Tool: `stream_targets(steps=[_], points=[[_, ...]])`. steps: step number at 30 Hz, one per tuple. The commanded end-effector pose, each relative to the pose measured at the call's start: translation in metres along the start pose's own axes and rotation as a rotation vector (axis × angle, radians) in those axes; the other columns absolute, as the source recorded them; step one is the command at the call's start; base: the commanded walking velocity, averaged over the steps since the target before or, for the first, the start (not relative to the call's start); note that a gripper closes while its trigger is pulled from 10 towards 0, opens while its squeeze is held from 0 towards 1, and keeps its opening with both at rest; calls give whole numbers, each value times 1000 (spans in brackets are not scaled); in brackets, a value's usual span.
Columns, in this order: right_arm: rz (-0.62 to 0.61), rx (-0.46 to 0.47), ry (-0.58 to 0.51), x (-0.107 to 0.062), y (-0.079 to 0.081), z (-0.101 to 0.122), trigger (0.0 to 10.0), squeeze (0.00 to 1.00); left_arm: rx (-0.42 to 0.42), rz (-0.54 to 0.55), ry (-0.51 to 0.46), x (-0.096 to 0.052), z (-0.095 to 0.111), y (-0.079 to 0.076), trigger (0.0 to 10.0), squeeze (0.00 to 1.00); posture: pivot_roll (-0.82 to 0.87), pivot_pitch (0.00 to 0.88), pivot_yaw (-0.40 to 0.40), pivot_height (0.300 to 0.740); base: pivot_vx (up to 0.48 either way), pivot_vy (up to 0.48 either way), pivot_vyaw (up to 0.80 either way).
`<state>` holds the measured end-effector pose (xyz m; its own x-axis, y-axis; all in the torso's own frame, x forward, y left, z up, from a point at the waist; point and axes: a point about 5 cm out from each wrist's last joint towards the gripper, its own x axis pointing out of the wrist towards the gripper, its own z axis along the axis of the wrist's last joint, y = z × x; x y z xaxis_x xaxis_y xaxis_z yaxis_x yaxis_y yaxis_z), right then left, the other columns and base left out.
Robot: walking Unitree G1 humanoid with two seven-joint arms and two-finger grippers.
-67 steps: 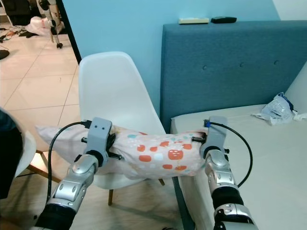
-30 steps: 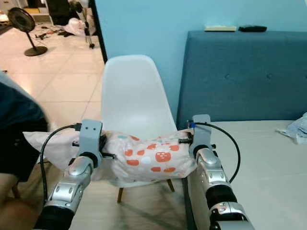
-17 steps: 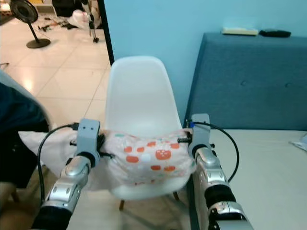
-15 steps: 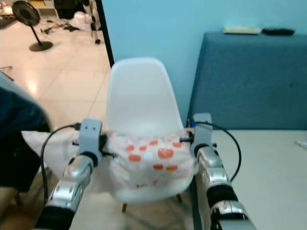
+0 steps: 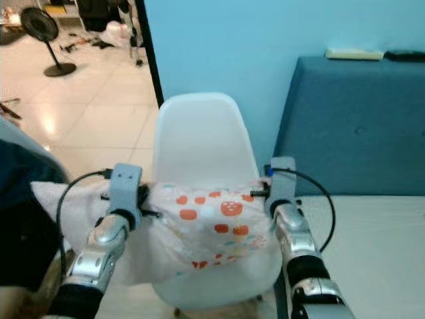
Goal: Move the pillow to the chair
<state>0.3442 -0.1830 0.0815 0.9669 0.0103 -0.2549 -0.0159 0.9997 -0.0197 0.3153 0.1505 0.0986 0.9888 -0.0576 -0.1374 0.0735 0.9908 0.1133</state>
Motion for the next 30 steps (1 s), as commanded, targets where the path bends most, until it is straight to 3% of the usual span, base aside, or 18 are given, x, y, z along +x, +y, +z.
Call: stream_targets(steps=[1, 8, 15, 19, 30], points=[[16, 6, -17, 1, 6, 3, 10000, 0, 2, -3, 3, 1, 1, 0, 10000, 0, -29, 72, -11, 740, 0, 0, 0], [11, 6, -18, 1, 5, 3, 10000, 0, 9, -14, 15, 0, -2, -2, 10000, 0, -32, 75, -10, 740, 0, 0, 0], [9, 5, -20, 1, 4, 3, 10000, 0, 31, -18, 23, 1, -3, -1, 10000, 0, -35, 77, -11, 740, 0, -480, 0], [13, 16, -27, 1, 5, 5, 10000, 0, -5, 9, 39, 1, -5, 0, 10000, 0, -34, 80, -13, 740, 0, 0, 0], [4, 29, 7, 2, 7, 2, 10000, 0, -8, 25, 30, 1, -4, 3, 10000, 0, -33, 81, -13, 740, 0, 0, 0]])
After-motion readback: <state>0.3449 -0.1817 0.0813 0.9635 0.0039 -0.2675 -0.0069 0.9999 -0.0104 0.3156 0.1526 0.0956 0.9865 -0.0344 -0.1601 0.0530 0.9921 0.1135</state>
